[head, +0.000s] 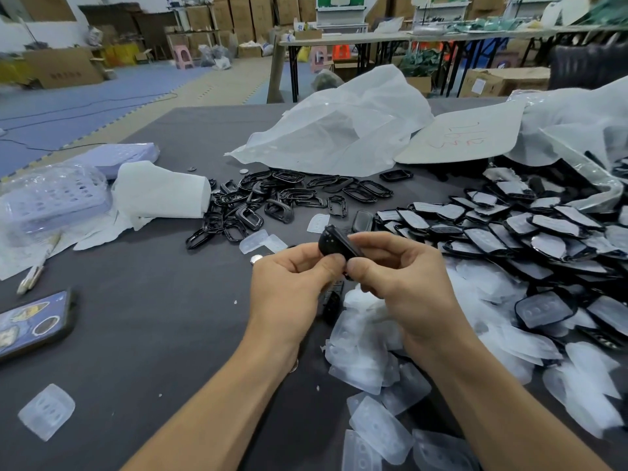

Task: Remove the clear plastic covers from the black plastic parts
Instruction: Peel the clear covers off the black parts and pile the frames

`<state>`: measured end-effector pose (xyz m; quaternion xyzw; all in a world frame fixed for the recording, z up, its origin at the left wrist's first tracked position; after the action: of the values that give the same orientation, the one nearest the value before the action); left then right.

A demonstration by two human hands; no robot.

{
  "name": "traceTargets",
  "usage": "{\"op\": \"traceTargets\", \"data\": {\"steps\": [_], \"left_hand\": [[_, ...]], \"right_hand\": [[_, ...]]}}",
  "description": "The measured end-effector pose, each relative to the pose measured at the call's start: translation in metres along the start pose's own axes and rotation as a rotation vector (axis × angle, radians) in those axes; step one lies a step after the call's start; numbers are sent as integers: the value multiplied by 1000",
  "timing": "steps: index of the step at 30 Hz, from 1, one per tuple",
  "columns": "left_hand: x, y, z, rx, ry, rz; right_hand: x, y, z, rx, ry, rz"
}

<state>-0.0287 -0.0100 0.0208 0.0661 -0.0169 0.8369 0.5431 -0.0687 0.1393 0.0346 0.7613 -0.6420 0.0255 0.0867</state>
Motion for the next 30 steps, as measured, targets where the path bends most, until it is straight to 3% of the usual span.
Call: {"op": "traceTargets", "data": {"steps": [6,9,13,15,18,20,21,23,25,28,30], "left_hand": [[7,1,-16,-253,-238,-84],[7,2,-16,-272,-346,-127],[1,4,-17,-255,-255,-110],[-3,4,-19,-224,-114,-41],[5,-3,-15,-189,-95,-53],[6,-4,-13,-183,-114,-51],[4,-3,-13,-187,-114,-27],[-8,2,-16,-182,-56,59],[-21,8,-15,-166,-22,142],[-32,16,-14,-157,-34,176],[-34,19,-15,-153,-30,169]], "right_hand": [[4,1,-4,-70,-145,-50],[6,1,-6,-84,-167,-59],[5,-1,-4,-67,-160,-40],[-9,-3,-11,-158,-345,86],[-10,-16,-38,-461,-803,250],[9,-24,-46,-657,-985,181],[15,-23,-43,-664,-1006,120],[14,-14,-31,-499,-924,14],[1,-9,-26,-353,-818,48],[-13,-4,-28,-308,-1019,152],[-12,1,-17,-202,-1221,50]]}}
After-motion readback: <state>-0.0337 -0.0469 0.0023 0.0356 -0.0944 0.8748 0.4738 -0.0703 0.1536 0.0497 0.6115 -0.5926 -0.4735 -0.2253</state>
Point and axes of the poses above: each hand's wrist, its own y-axis towards the middle knuckle, its own x-axis out of the palm, z = x × y, the point moved 9 cm from there along y, towards the middle knuckle, and after that the axes turned 3 degrees about z, right-handed, at the moved point
